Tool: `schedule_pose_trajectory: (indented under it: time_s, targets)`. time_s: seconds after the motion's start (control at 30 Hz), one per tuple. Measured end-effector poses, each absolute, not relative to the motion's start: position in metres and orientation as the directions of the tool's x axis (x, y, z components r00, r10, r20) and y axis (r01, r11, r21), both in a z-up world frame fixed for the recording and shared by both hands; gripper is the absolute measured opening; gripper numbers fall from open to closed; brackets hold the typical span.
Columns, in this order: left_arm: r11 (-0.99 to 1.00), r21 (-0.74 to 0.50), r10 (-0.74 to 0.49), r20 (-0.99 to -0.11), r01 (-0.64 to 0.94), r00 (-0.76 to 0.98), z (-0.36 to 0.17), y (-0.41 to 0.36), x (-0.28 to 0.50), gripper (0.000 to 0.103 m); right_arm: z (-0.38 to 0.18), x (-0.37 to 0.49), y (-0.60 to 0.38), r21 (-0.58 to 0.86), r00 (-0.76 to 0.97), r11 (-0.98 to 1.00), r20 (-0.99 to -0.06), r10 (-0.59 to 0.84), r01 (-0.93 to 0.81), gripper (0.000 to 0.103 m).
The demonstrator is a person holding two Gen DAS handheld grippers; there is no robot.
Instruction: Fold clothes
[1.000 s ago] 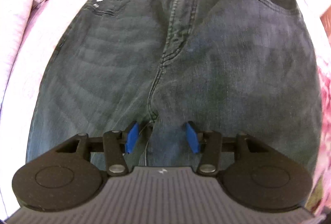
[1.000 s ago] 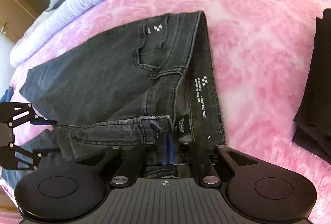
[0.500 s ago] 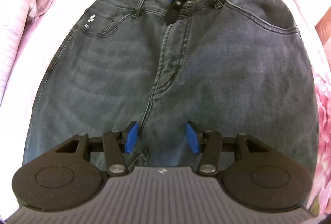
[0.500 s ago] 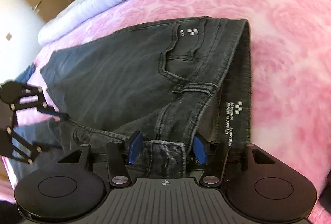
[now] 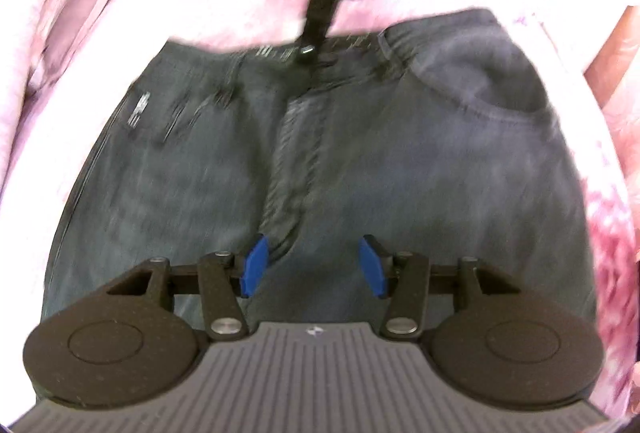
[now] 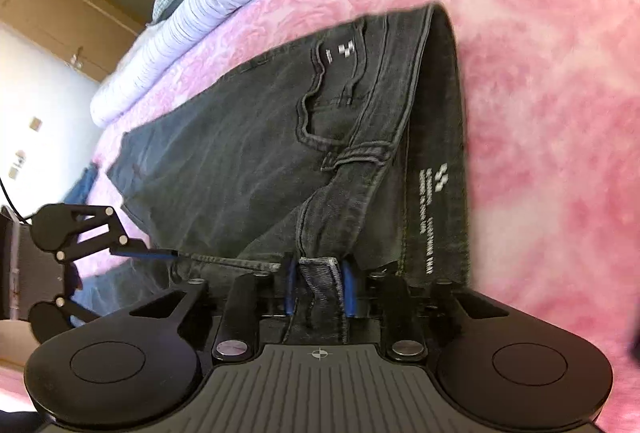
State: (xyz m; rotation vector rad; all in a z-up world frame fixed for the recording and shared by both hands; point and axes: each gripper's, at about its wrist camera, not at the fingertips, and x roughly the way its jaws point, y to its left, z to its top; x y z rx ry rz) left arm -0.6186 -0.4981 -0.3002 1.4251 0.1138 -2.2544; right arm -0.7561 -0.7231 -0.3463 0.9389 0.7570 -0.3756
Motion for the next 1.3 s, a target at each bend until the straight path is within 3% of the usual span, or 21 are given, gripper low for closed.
schedule_pose_trajectory:
  time_s: [0.07,0.1,0.2,0.37,0.5,0.63,0.8,1.07,1.3]
  targets:
    - [-0.895,0.163,-0.330,-0.869,0.415,-0.370,-0.301,-0.502,-0.633,0.047,-0.328,-0.756,-0.727,0.557,0.675,0.566,-0.738,0.000,0.608,0.016]
    - [-0.894,0.156,-0.326,-0.868,0.419,-0.373,-0.303,-0.505,-0.637,0.049,-0.317,-0.755,-0.729,0.547,0.673,0.580,-0.740,-0.003,0.603,0.010]
    - [-0.893,0.135,-0.316,-0.868,0.430,-0.384,-0.308,-0.512,-0.651,0.052,-0.302,-0.753,-0.731,0.468,0.629,0.653,-0.777,-0.016,0.595,0.009]
    - [-0.879,0.108,-0.313,-0.866,0.465,-0.391,-0.312,-0.518,-0.662,0.052,-0.343,-0.744,-0.731,0.457,0.582,0.614,-0.813,-0.005,0.644,0.010]
    - [-0.833,0.101,-0.340,-0.869,0.544,-0.360,-0.294,-0.501,-0.632,0.052,-0.344,-0.743,-0.732,0.468,0.587,0.594,-0.809,-0.009,0.654,0.014]
    - [-0.736,0.101,-0.376,-0.883,0.670,-0.280,-0.277,-0.464,-0.573,0.053,-0.325,-0.741,-0.719,0.392,0.547,0.603,-0.833,-0.087,0.694,0.036]
    - [-0.615,0.140,-0.363,-0.924,0.776,-0.121,-0.270,-0.395,-0.484,0.054,-0.292,-0.722,-0.677,0.201,0.433,0.629,-0.869,-0.239,0.751,0.038]
    - [-0.492,0.192,-0.262,-0.963,0.849,0.066,-0.280,-0.256,-0.315,0.056,-0.287,-0.614,-0.555,0.194,0.419,0.669,-0.888,-0.192,0.717,0.038]
    - [-0.404,0.146,-0.160,-0.983,0.903,0.088,-0.311,-0.151,-0.177,0.058,-0.289,-0.514,-0.449,0.201,0.390,0.682,-0.911,-0.133,0.703,0.038]
